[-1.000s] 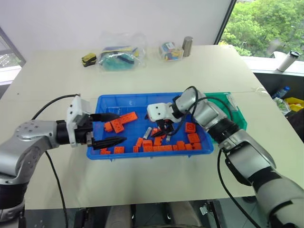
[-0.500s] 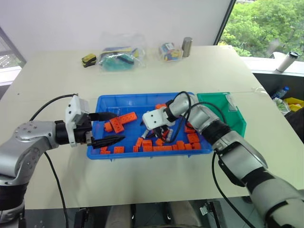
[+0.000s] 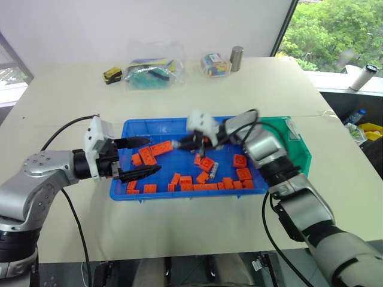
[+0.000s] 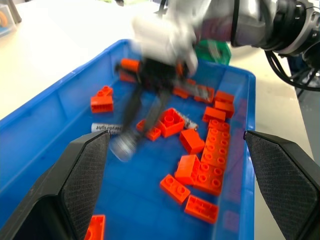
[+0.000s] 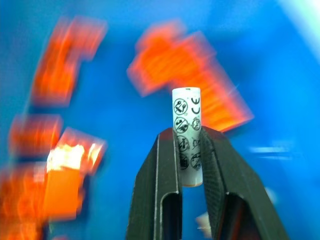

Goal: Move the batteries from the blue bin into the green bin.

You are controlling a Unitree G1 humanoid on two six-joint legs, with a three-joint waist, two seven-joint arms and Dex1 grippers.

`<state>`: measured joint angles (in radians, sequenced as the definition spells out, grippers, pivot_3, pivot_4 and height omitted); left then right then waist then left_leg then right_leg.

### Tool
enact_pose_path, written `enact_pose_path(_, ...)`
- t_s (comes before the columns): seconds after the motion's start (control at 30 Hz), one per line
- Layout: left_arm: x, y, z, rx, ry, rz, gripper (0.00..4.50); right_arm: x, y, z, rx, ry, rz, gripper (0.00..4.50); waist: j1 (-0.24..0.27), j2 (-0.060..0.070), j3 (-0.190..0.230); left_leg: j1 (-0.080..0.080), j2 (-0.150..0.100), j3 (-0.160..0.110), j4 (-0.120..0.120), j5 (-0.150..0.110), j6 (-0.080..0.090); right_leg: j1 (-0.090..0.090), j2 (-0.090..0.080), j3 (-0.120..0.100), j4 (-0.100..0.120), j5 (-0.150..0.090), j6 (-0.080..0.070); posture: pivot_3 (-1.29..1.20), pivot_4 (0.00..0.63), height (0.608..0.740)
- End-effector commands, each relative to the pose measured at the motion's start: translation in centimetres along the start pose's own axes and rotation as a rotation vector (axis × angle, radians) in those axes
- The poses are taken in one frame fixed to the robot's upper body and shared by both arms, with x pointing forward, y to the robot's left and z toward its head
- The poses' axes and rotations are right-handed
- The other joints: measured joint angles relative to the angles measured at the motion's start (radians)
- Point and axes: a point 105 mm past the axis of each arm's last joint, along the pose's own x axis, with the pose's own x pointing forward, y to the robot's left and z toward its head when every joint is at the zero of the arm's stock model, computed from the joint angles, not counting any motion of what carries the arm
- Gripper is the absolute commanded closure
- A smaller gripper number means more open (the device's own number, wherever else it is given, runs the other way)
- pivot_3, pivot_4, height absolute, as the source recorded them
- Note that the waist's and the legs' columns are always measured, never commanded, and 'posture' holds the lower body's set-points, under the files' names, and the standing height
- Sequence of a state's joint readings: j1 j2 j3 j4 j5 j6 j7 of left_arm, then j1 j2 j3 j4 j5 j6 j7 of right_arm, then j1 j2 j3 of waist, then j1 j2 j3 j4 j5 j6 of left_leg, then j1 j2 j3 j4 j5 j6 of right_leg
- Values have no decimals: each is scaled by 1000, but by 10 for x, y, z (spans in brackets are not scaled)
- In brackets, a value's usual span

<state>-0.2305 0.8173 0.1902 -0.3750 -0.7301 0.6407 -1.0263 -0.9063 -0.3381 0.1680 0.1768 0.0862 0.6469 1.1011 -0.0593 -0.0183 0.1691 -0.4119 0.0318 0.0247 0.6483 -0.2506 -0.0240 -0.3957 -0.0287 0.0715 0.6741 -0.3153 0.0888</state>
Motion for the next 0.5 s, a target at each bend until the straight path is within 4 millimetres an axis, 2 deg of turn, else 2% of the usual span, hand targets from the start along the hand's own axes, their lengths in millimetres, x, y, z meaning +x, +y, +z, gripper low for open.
enact_pose_path(0.03, -1, -4, 10, 36, -30, -17, 0, -66, -18, 26, 133, -105, -218, 4455, 14, 0, 0, 0, 0, 0, 0, 0, 0, 0, 0, 0, -1, 0, 0, 0, 150, 740)
enact_pose_path(0.07, 0, -3, 10, 36, -32, -23, 0, -86, -23, 19, 138, -76, -295, 4455, 17, 0, 0, 0, 0, 0, -1, 0, 0, 0, -1, 0, -3, 0, 0, 0, 150, 740)
enact_pose_path(0.13, 6, 2, 10, 43, -32, -48, 0, -144, -36, -11, 176, 46, -506, 4455, 7, 0, 0, 0, 0, 0, -1, 0, 0, 2, -2, -1, -5, 0, 0, 0, 150, 740)
enact_pose_path(0.2, 12, 5, 12, 51, -38, -64, 0, -174, -35, -31, 201, 134, -600, 4455, 46, 1, 0, 0, 0, 1, -3, 0, 0, 2, -2, -1, -7, 0, -1, 0, 150, 740)
enact_pose_path(0.3, 16, 10, 14, 61, -45, -73, 0, -189, -27, -52, 220, 215, -649, 4455, 39, 1, 1, -9, -3, 1, -2, 0, 1, -5, -4, -2, -10, 1, -1, 0, 150, 740)
enact_pose_path(0.4, 17, 12, 15, 66, -47, -78, 0, -205, -26, -70, 253, 267, -717, 4455, 17, 1, 1, -11, 0, 2, -1, 0, 1, -7, 0, -1, -9, 1, 0, 0, 150, 740)
enact_pose_path(0.5, 16, 14, 15, 68, -48, -78, 0, -216, -26, -79, 278, 282, -760, 4455, 13, 2, 1, -11, 0, 2, -1, 0, 1, -8, 3, -1, -6, 1, 0, 0, 150, 740)
